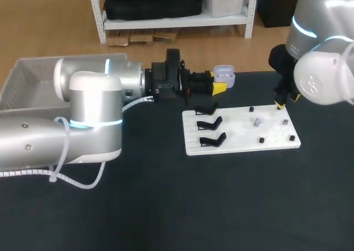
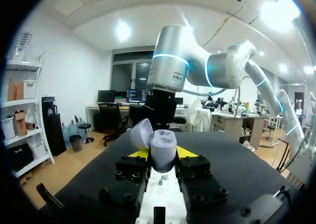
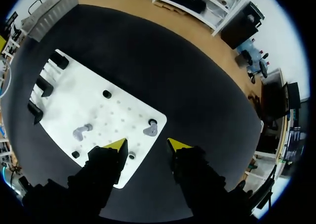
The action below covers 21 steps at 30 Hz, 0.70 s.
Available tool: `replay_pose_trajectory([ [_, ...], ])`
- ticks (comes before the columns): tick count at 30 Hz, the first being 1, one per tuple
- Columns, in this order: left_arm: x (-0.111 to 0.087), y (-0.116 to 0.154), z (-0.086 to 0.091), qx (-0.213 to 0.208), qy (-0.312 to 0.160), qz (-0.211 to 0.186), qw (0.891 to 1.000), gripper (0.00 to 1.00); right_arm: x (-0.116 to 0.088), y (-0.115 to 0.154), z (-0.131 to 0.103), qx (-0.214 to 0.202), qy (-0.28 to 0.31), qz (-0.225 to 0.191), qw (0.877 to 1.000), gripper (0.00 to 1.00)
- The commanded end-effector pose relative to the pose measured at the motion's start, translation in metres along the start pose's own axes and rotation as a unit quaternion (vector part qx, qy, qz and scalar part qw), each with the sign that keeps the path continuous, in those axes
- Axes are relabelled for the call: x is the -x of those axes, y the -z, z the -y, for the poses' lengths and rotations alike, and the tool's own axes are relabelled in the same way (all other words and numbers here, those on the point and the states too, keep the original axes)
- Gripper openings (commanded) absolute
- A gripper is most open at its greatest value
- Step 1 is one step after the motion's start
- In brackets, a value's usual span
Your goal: Pick up each earbud case from the left stands, insert the matching earbuds, close the lid, and place the case in the box.
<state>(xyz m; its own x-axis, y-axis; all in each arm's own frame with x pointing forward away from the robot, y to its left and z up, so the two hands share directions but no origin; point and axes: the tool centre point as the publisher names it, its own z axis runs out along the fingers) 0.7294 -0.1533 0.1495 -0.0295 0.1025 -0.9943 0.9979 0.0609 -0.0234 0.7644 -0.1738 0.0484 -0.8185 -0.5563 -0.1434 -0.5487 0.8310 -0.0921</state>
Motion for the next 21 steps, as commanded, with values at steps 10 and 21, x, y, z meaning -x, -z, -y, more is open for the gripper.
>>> replay_pose_trajectory([
  [10,0.000,-0.001,-0.001,0.000,0.000,0.001,1.000,0.00,0.004,-0.015,0.000,0.002,-0.010,-0.027,1.000,0.48],
  [21,0.000,-0.001,-0.001,0.000,0.000,0.001,1.000,0.00,0.006,-0.025,0.000,0.002,-0.027,-0.031,0.999,0.47],
])
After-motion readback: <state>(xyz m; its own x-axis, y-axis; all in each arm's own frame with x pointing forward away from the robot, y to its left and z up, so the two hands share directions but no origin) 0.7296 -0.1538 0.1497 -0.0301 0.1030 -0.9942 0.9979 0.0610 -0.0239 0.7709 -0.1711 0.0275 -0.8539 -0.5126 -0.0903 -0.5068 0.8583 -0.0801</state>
